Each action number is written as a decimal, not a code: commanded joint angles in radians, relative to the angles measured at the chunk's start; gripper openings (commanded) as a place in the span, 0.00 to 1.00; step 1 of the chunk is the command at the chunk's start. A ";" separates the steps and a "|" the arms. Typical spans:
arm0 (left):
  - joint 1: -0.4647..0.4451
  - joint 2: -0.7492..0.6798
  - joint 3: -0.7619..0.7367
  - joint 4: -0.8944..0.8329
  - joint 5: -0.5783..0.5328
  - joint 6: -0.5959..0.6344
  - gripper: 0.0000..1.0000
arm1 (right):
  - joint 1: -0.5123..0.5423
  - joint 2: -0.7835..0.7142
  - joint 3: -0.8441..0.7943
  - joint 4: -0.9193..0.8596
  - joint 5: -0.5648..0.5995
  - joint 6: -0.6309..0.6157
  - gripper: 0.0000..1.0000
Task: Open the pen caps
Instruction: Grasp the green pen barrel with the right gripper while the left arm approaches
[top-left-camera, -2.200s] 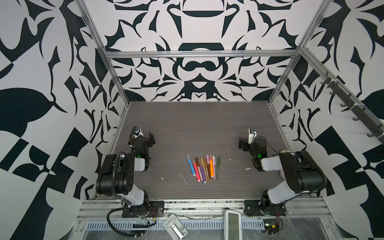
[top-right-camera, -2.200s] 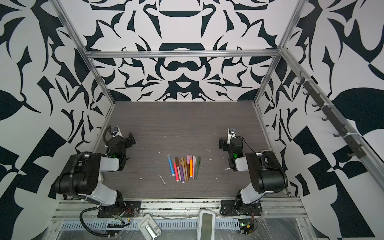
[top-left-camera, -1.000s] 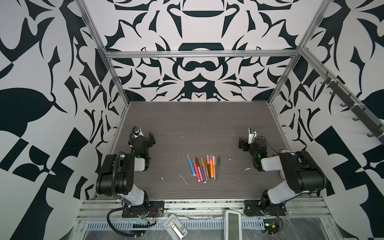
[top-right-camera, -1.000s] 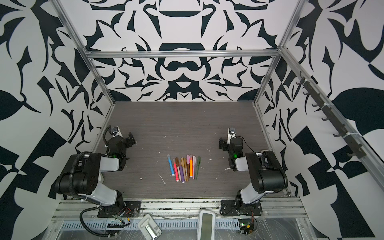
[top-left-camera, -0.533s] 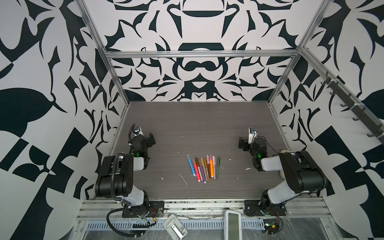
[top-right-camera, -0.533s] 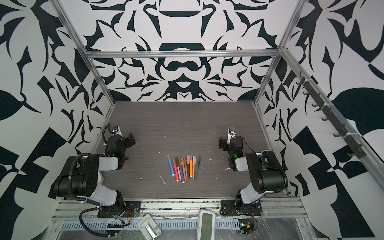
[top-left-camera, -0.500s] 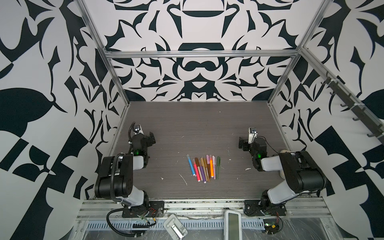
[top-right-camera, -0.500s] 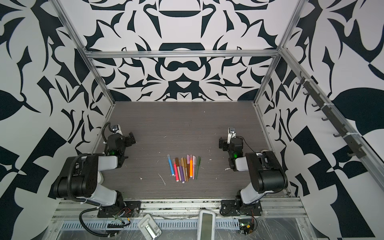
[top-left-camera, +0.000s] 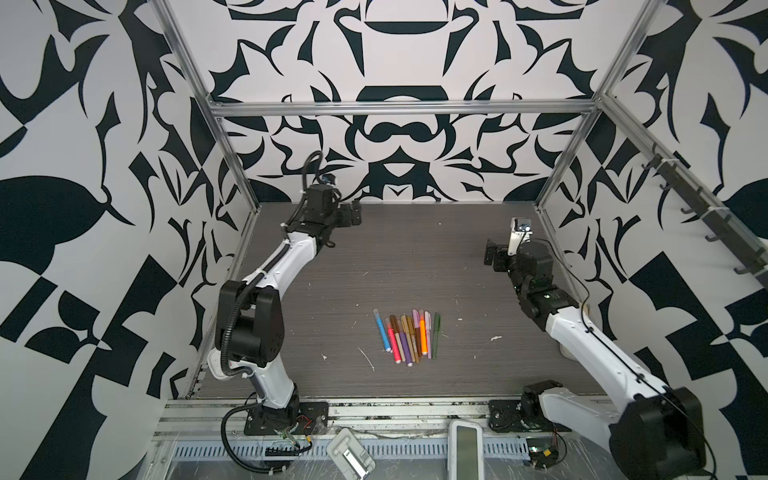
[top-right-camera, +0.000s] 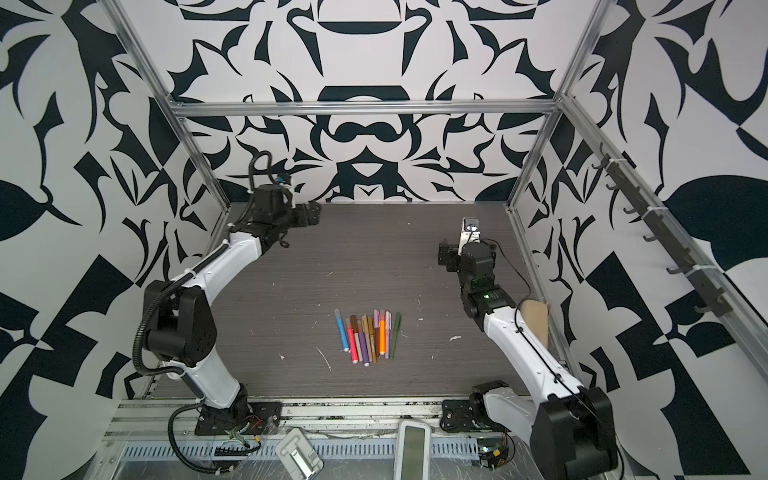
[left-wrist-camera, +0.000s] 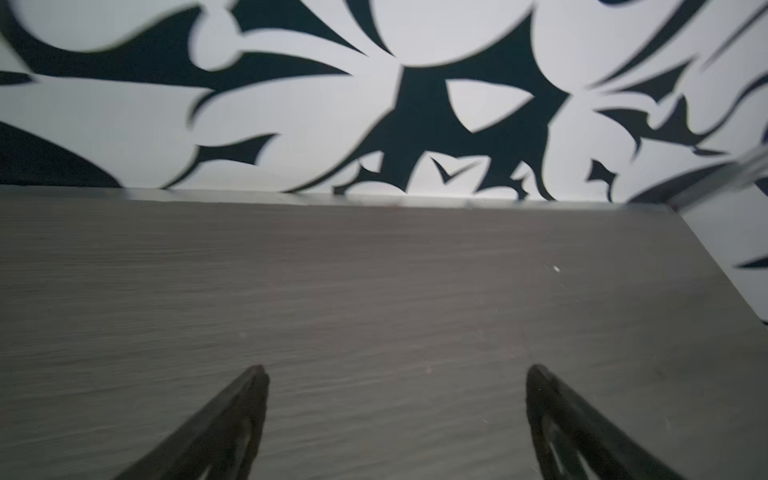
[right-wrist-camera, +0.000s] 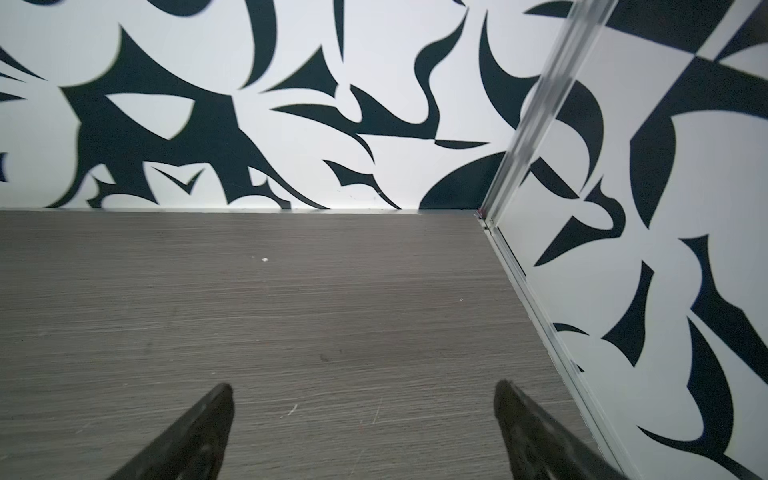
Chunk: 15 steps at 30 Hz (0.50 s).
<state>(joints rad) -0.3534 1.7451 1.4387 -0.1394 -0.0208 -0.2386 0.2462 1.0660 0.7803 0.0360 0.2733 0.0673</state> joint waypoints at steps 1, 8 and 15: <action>-0.171 -0.028 0.057 -0.207 -0.077 0.046 0.99 | 0.053 0.026 0.050 -0.339 -0.068 0.105 1.00; -0.413 -0.142 -0.024 -0.483 -0.719 -0.182 0.99 | 0.324 0.224 0.247 -0.642 -0.002 0.161 1.00; -0.395 -0.372 -0.291 -0.615 -0.690 -0.547 0.99 | 0.470 0.243 0.204 -0.715 -0.121 0.382 1.00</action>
<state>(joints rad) -0.7441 1.4433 1.2171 -0.6300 -0.6460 -0.5880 0.7197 1.3270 0.9825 -0.5781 0.2123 0.2935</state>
